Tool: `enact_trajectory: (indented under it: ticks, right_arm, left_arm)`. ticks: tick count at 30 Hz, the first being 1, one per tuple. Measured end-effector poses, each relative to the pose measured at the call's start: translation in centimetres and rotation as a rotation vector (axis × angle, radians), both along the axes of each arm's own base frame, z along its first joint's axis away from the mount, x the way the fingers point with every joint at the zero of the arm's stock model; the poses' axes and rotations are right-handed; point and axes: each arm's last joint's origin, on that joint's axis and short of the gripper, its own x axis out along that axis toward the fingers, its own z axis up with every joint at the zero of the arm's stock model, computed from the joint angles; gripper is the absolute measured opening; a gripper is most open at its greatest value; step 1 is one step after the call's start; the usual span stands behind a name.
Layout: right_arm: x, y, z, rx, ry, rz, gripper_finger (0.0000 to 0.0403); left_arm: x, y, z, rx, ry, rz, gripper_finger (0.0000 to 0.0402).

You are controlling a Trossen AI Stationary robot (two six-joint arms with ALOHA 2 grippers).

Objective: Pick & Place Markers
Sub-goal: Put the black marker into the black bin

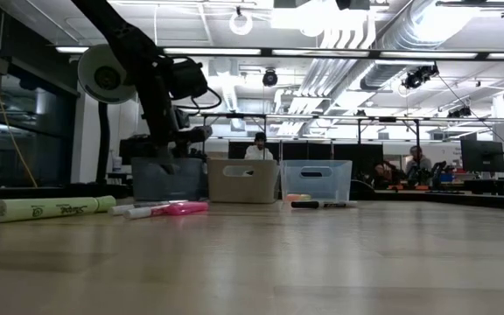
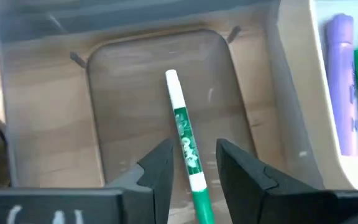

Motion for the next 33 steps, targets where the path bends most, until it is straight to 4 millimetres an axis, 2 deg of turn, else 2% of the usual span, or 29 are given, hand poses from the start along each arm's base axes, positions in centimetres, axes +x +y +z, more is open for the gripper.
enact_trajectory:
  ticks: [6, 12, 17, 21, 33]
  right_arm:
    - [0.0, 0.0, 0.0, 0.007, -0.002, 0.009, 0.0158]
    - [0.0, 0.0, 0.0, 0.016, -0.003, 0.014, 0.0157]
    - [0.0, 0.1, -0.1, 0.024, 0.008, 0.014, 0.0157]
    - [-0.1, 0.1, -0.6, 0.035, 0.056, 0.014, 0.0158]
    - [-0.7, 0.3, -2.0, 0.073, 0.214, 0.029, 0.0157]
  left_arm:
    - [0.5, 0.2, 0.9, -0.01, -0.027, -0.045, 0.0119]
    - [1.7, 0.2, 3.2, 0.035, -0.024, -0.117, 0.0119]
    - [2.7, -0.7, 5.3, 0.076, 0.002, -0.168, 0.012]
    - [3.2, -2.3, 7.1, 0.124, -0.036, -0.202, 0.012]
    - [1.7, -9.3, 11.9, 0.25, -0.07, -0.312, 0.012]
